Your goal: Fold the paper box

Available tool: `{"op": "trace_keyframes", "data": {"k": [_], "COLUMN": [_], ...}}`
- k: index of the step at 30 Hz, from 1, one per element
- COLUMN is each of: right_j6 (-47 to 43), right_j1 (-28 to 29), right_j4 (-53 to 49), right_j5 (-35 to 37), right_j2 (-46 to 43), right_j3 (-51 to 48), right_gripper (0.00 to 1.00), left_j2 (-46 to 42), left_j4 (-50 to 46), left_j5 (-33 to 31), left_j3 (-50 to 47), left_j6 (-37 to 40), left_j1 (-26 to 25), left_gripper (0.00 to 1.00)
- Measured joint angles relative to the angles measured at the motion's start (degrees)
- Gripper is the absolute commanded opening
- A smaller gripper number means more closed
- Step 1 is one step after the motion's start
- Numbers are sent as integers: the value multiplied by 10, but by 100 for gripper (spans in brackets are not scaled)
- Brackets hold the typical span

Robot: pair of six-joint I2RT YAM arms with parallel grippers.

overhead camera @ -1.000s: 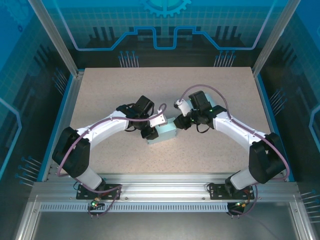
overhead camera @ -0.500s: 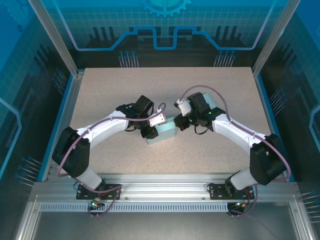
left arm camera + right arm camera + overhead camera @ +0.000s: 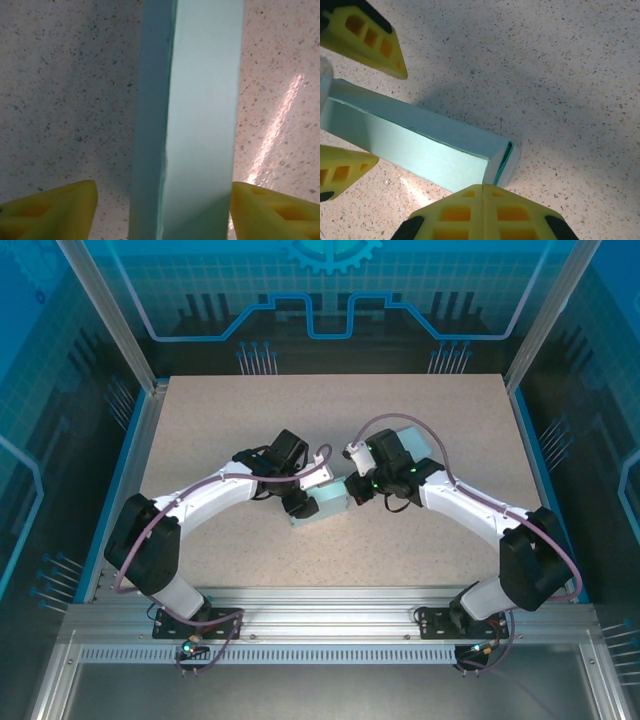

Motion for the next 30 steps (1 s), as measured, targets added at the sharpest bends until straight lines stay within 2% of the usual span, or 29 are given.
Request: {"op": "trace_keyframes", "data": {"k": [8, 13, 17, 24, 30], "right_j6": [0, 1, 4, 5, 5], "right_j1": [0, 1, 4, 7, 12], "right_j4": [0, 0, 0, 0, 0], "right_j5": [7, 10, 17, 20, 21], "right_j2": [0, -1, -1, -1, -1], "right_j3": [0, -1, -1, -1, -1], "right_gripper": [0, 0, 0, 0, 0], "left_j2": [-64, -141, -189, -239, -246], "left_j4": [35, 61, 49, -26, -93], "left_j5": [-5, -35, -86, -153, -196], "left_j3": [-39, -68, -82, -99, -102], "left_j6": [-10, -49, -114, -264, -360], "left_j1": [0, 0, -11, -57, -69], "left_gripper": [73, 65, 51, 50, 46]}}
